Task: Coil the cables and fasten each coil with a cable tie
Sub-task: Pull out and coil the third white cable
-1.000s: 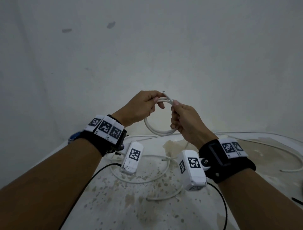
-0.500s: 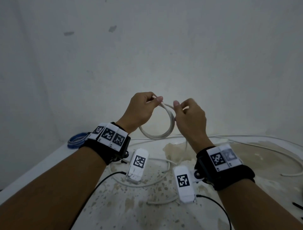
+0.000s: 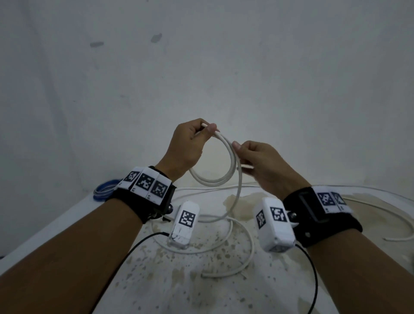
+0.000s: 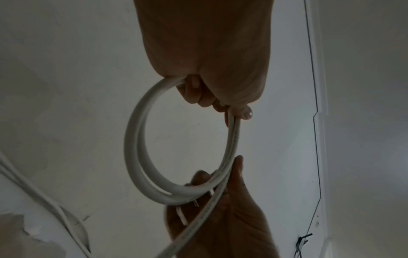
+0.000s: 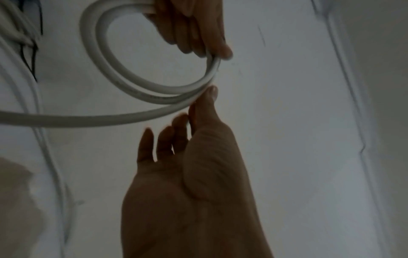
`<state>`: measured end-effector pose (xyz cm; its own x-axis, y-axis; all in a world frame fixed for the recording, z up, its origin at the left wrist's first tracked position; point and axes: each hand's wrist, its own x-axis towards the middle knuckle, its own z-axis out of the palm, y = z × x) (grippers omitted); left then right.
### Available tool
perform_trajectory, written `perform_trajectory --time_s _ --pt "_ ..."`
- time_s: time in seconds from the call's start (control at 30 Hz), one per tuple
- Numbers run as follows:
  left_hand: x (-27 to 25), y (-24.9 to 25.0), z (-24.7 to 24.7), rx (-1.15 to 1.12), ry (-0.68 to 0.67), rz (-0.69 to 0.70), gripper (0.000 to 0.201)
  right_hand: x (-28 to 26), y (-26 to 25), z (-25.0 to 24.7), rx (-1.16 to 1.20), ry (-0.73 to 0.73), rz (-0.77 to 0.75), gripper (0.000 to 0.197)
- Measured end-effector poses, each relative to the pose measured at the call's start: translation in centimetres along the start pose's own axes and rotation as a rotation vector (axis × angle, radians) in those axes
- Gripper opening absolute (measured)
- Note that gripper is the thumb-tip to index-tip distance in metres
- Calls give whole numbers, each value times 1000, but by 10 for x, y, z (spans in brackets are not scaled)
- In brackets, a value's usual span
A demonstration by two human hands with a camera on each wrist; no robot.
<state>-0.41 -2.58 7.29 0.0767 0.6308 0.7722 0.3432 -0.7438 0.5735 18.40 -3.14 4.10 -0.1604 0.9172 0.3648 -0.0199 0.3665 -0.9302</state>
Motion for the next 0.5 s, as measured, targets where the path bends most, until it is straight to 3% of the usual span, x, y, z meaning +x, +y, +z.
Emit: perform_trajectory --time_s 0.07,0.17,0.3,0.4,0.5 --pt "-1 4 3 -19 -12 4 28 -3 5 3 255 -158 132 25" --pt "-4 6 5 -9 -50 23 28 -7 13 10 544 -340 203 34" --pt "-8 2 3 -20 -84 -8 29 -5 13 13 680 -439 225 24" --pt "-7 -1 3 -2 -100 0 26 -4 10 18 633 -419 277 36" --pt "-6 -8 5 23 -102 -35 26 -3 6 25 588 -300 283 44"
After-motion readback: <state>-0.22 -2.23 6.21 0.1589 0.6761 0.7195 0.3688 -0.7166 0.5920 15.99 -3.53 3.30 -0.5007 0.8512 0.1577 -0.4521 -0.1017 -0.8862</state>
